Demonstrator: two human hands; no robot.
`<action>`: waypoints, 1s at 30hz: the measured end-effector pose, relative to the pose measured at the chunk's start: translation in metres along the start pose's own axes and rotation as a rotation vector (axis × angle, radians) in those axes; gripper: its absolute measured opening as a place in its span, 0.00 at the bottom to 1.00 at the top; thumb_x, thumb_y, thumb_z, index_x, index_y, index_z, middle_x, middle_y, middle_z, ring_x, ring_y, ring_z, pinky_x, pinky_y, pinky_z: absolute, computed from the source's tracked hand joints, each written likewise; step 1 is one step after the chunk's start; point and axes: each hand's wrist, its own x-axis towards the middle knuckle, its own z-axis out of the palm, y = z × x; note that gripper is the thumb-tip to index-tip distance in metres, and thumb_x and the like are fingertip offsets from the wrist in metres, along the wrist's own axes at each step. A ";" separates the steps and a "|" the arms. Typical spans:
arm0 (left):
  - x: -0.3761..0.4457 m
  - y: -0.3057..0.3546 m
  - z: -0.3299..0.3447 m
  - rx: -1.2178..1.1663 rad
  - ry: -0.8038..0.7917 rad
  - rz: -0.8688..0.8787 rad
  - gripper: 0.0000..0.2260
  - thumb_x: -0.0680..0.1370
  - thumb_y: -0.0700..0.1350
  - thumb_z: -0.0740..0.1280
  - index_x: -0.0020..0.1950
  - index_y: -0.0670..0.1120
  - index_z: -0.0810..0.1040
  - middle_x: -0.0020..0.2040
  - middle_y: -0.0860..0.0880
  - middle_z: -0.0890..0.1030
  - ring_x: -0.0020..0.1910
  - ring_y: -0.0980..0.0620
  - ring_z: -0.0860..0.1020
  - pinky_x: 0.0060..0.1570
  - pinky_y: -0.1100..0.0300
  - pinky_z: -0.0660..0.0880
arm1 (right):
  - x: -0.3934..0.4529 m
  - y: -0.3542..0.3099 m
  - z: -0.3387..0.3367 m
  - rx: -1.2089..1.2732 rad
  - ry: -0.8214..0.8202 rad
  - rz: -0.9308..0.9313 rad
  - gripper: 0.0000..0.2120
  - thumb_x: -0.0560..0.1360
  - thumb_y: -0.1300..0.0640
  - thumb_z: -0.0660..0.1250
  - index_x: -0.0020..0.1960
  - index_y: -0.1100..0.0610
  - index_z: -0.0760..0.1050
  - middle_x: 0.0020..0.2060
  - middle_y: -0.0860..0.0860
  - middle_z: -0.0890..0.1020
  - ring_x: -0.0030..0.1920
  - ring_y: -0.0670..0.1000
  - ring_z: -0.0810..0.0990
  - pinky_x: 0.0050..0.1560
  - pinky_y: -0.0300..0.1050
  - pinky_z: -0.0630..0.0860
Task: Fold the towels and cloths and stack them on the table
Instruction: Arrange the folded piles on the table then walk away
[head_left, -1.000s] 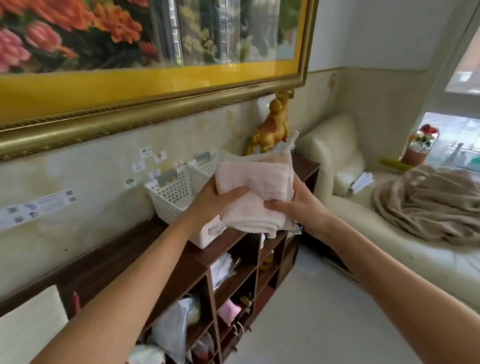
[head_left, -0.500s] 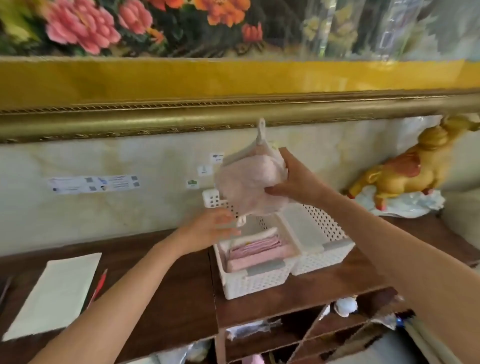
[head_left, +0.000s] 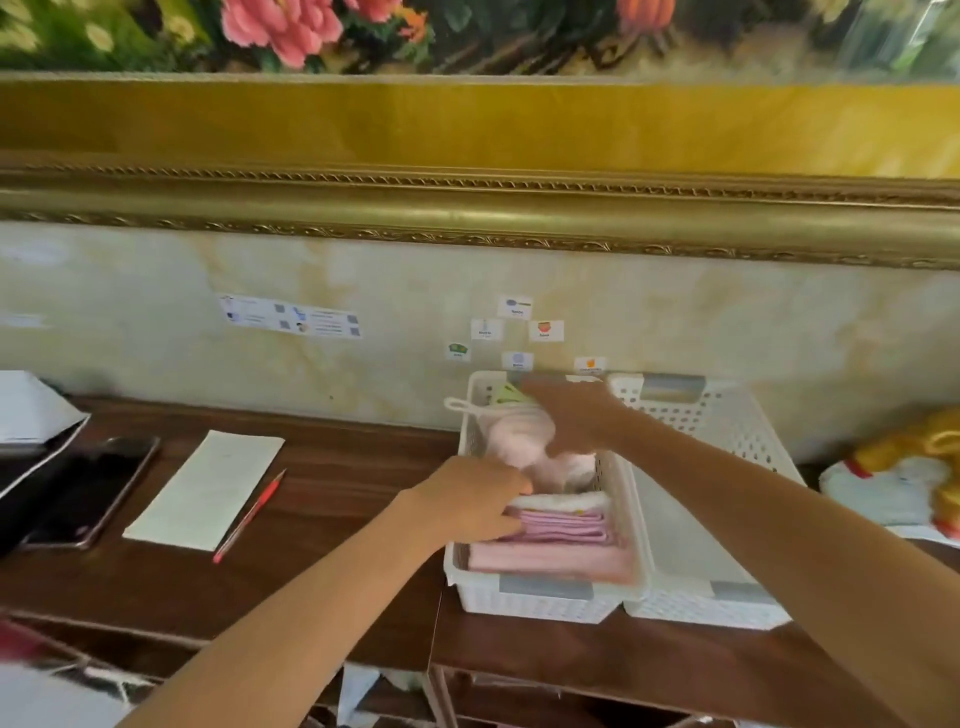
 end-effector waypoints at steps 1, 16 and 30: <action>0.000 0.000 0.002 -0.008 0.006 -0.002 0.09 0.78 0.50 0.64 0.53 0.46 0.75 0.38 0.52 0.71 0.44 0.48 0.75 0.35 0.58 0.64 | 0.004 -0.001 0.005 -0.032 0.001 -0.009 0.47 0.70 0.51 0.72 0.77 0.46 0.44 0.72 0.52 0.68 0.65 0.55 0.73 0.60 0.57 0.73; -0.007 -0.002 0.007 -0.095 0.155 -0.060 0.15 0.77 0.57 0.65 0.63 0.57 0.77 0.54 0.54 0.81 0.54 0.52 0.77 0.43 0.59 0.68 | -0.015 -0.012 0.032 0.148 -0.089 -0.157 0.34 0.72 0.51 0.70 0.74 0.52 0.59 0.62 0.51 0.77 0.59 0.54 0.76 0.56 0.47 0.76; 0.032 -0.034 0.000 0.079 -0.025 -0.096 0.32 0.73 0.51 0.68 0.74 0.47 0.62 0.65 0.46 0.68 0.65 0.46 0.68 0.69 0.54 0.59 | -0.027 -0.004 0.042 0.183 -0.125 -0.128 0.43 0.70 0.50 0.72 0.76 0.54 0.51 0.63 0.51 0.76 0.63 0.53 0.74 0.73 0.53 0.59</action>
